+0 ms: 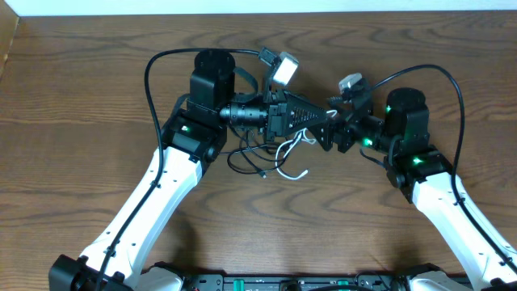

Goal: Untangle cables

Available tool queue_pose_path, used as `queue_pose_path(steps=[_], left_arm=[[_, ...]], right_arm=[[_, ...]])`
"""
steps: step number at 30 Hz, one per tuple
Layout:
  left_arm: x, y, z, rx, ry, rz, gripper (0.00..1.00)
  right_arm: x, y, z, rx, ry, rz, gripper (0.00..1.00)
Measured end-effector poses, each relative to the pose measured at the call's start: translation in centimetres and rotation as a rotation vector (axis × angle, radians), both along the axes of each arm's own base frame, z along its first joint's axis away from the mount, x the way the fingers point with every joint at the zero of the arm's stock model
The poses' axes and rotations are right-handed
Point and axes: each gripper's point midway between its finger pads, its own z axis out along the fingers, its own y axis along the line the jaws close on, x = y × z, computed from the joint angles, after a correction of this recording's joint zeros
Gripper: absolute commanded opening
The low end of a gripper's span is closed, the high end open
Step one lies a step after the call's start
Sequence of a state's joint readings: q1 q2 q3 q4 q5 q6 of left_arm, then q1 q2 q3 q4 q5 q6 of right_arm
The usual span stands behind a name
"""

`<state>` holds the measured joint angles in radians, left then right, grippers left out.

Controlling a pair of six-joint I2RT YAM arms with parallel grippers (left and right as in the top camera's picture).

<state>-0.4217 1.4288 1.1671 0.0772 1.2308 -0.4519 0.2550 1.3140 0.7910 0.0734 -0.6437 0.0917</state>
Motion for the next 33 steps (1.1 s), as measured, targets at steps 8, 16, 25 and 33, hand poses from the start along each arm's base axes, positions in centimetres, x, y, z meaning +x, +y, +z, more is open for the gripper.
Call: queue_pose_path(steps=[8,16,25,33], left_arm=[[0.9,1.4,0.2,-0.011,0.014,0.014,0.15],[5.4,6.4,-6.4,0.219,0.202,0.332,0.49],[5.7,8.2,-14.9,0.56,0.341,0.502,0.64],[5.1,3.8,-22.1,0.654,0.52,0.443,0.64]], right_arm=[[0.1,-2.8,-4.2,-0.136,0.164,-0.176,0.01],[0.0,-12.7,-9.5,-0.461,0.326,-0.593,0.01],[0.0,-13.6,-9.6,-0.435,0.359,-0.672,0.01],[-0.1,-13.2,-9.6,-0.413,0.371,-0.662,0.01]])
